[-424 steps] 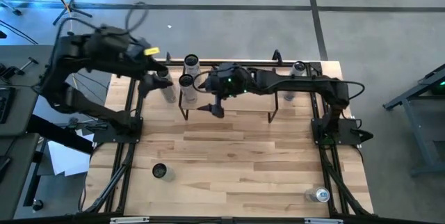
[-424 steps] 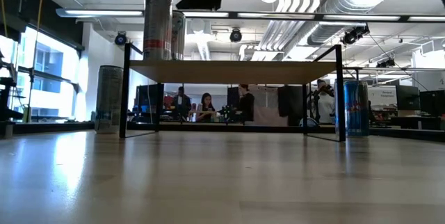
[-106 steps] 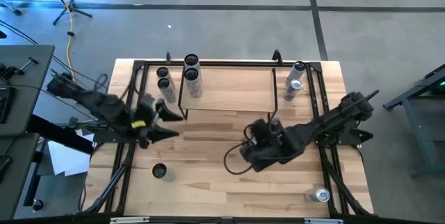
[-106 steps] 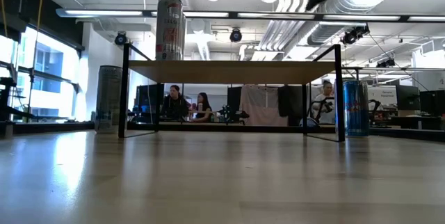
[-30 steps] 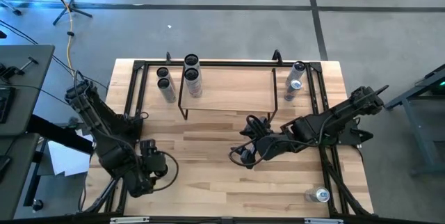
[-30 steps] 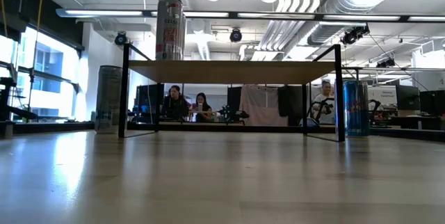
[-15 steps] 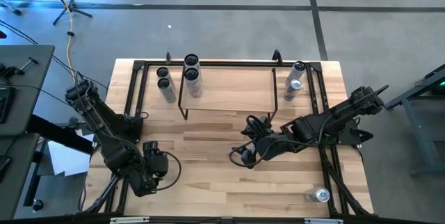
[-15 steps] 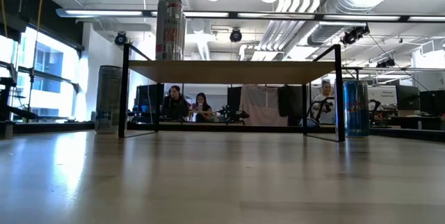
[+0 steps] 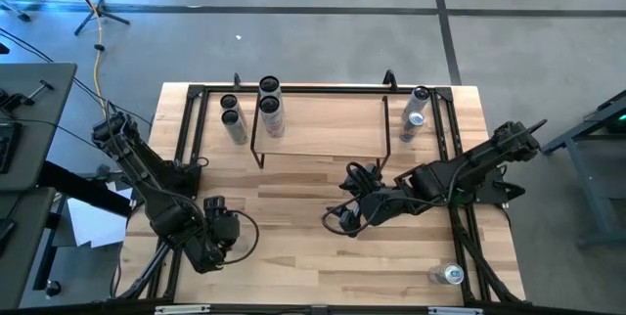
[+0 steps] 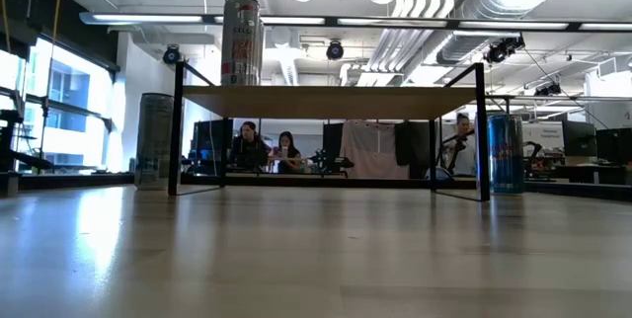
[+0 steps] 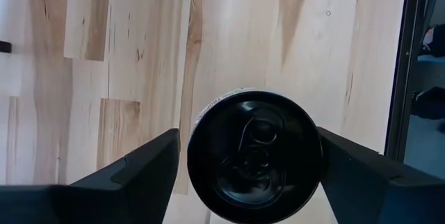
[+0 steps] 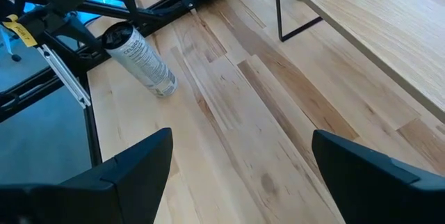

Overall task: Place canned beverage on shelf
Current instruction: Put the bottom white yellow soda can on the shelf

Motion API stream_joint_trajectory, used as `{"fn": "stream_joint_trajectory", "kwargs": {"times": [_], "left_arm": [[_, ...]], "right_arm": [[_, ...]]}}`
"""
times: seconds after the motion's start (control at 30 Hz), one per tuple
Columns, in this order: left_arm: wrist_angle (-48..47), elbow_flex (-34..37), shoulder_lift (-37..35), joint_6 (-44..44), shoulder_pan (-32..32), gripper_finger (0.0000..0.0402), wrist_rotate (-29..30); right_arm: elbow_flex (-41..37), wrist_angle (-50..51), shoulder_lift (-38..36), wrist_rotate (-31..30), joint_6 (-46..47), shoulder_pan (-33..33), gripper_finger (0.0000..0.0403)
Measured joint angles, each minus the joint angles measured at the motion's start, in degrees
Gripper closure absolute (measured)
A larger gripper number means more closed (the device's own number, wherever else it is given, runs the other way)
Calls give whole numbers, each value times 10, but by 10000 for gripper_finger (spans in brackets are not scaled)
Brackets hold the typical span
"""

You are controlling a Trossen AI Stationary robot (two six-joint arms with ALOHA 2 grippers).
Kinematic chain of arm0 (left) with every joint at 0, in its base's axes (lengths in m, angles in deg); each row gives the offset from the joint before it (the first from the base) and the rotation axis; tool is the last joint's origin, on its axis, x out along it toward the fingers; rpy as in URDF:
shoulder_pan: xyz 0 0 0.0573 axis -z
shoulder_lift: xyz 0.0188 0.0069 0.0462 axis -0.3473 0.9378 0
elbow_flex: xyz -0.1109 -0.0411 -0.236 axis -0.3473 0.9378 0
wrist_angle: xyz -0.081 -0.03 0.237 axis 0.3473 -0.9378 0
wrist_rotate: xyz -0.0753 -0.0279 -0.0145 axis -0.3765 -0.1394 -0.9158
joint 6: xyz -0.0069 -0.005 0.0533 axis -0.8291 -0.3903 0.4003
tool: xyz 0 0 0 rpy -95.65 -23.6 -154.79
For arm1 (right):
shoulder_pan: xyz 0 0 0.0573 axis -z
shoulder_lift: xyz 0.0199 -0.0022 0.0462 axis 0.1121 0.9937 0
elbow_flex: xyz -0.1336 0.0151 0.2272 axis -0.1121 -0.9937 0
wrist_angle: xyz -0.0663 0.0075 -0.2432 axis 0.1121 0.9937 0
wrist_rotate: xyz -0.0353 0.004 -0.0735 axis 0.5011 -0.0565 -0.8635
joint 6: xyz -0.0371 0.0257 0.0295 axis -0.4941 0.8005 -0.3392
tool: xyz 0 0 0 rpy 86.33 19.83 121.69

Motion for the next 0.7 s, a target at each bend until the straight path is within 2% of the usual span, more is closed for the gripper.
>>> {"fn": "stream_joint_trajectory", "kwargs": {"times": [0.3,0.43,0.57,0.7], "left_arm": [[2,-2,0,-6,0,191,-2],[-8,-23,-2,-5,-9,205,-51],[-8,-97,-21,13,-35,205,-120],[-38,-226,-19,69,-88,205,-169]], "right_arm": [[0,0,0,0,-41,0,73],[0,0,0,0,-40,0,73],[0,0,-5,0,-40,1,73],[0,2,-18,0,-39,7,73]]}}
